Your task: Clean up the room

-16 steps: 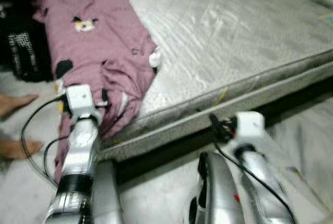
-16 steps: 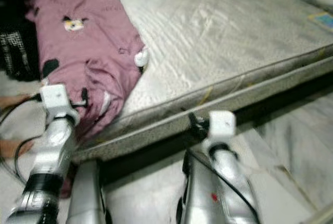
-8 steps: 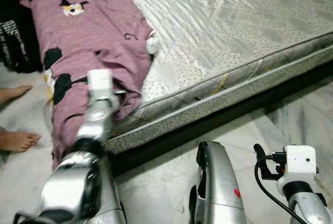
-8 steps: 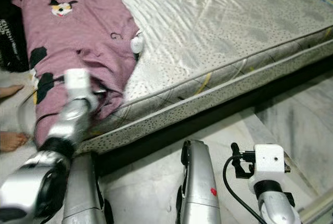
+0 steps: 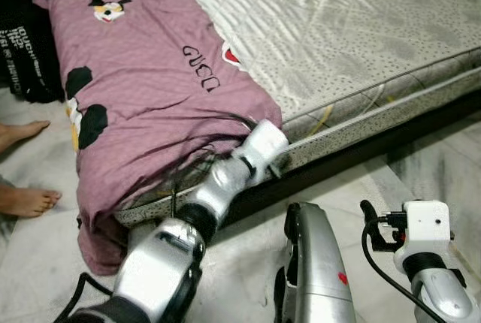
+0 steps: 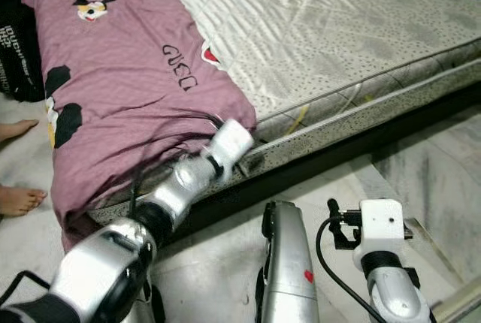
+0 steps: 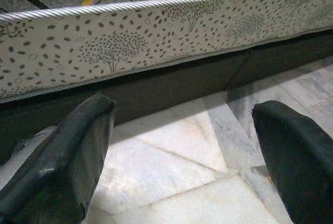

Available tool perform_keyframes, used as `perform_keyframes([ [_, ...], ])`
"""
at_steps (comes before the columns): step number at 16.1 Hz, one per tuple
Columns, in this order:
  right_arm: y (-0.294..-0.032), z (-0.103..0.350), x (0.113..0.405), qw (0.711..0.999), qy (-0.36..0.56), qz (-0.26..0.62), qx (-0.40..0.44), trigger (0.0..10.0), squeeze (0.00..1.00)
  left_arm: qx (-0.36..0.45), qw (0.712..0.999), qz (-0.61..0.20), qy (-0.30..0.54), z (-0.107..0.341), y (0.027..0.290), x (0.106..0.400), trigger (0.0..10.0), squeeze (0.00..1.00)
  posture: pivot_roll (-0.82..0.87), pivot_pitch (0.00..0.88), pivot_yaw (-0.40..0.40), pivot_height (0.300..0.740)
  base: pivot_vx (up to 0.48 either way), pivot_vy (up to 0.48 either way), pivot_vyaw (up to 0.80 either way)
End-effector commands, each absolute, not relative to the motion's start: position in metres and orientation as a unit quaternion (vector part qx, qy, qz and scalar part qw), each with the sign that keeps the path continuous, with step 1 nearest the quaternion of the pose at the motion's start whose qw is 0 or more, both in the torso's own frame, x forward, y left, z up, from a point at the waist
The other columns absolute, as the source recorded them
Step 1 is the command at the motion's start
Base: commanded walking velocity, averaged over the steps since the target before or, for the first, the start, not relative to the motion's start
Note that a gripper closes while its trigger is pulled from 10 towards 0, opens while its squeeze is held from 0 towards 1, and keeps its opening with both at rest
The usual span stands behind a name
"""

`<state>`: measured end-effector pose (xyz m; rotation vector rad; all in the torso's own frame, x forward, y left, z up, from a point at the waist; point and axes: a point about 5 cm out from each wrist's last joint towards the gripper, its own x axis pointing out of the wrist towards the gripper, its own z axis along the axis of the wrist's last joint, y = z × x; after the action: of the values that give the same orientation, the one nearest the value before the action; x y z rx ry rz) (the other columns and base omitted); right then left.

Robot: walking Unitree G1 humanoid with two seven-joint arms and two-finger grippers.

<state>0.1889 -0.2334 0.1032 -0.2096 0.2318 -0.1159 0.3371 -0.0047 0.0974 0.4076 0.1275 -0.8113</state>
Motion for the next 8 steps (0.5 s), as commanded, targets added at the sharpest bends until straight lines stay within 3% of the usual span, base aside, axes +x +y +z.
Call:
perform_keyframes([
  [1,-0.233,0.099,0.191,0.985,0.125,-0.060,-0.100,10.0,0.00,0.186,0.869,-0.454,0.064,0.083,-0.030,0.312,10.0,0.00,-0.19,0.170,0.030,0.463,0.000,0.000,0.00],
  [3,-0.232,0.098,0.194,0.986,0.124,-0.059,-0.098,10.0,0.00,0.171,0.867,-0.465,0.063,0.080,-0.033,0.305,10.0,0.00,-0.18,0.161,0.031,0.463,0.000,0.000,0.00],
  [7,-0.228,0.096,0.206,0.987,0.116,-0.061,-0.096,10.0,0.00,0.132,0.914,-0.380,-0.058,0.123,-0.018,0.327,10.0,0.00,-0.15,0.129,0.041,0.463,0.000,0.000,0.00],
  [8,-0.228,0.097,0.208,0.987,0.111,-0.067,-0.100,10.0,0.00,0.154,0.905,-0.383,-0.101,0.135,-0.012,0.328,10.0,0.00,-0.14,0.122,0.046,0.463,0.000,0.000,0.00],
])
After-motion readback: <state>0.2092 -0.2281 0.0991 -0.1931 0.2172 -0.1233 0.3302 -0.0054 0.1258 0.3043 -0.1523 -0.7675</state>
